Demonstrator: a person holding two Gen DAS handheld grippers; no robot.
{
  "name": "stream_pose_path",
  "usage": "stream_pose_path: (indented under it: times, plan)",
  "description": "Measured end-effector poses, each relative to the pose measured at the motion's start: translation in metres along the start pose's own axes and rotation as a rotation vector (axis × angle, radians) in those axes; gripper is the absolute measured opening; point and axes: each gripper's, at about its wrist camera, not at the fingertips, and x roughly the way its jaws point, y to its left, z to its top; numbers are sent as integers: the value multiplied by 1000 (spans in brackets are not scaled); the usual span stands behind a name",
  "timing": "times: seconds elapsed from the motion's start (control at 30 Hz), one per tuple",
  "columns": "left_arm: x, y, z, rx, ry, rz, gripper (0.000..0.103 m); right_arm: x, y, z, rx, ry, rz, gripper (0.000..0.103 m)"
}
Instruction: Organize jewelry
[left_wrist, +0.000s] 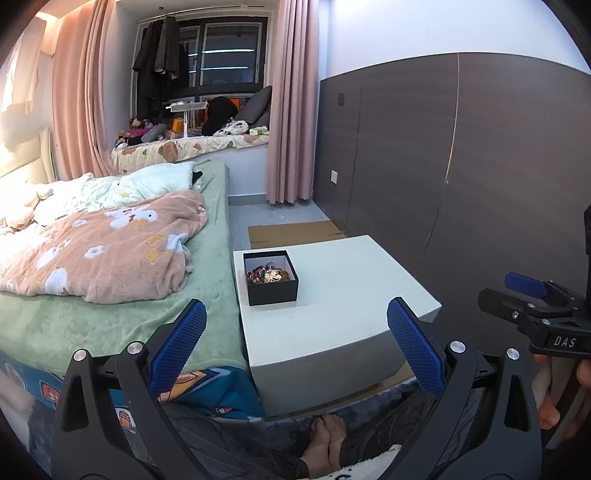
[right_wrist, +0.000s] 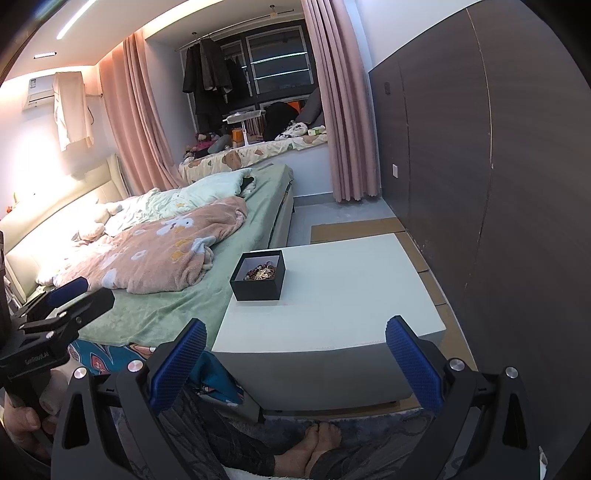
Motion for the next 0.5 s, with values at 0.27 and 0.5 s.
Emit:
stream_pose_path:
  times: [0.27,0.5]
  plan:
    - [-2,0,2,-5,-3,-2,98,0,0,0,-4,5,1,95]
    - [10,5,9,-9,23,7,98,9,2,1,7,20,2,95]
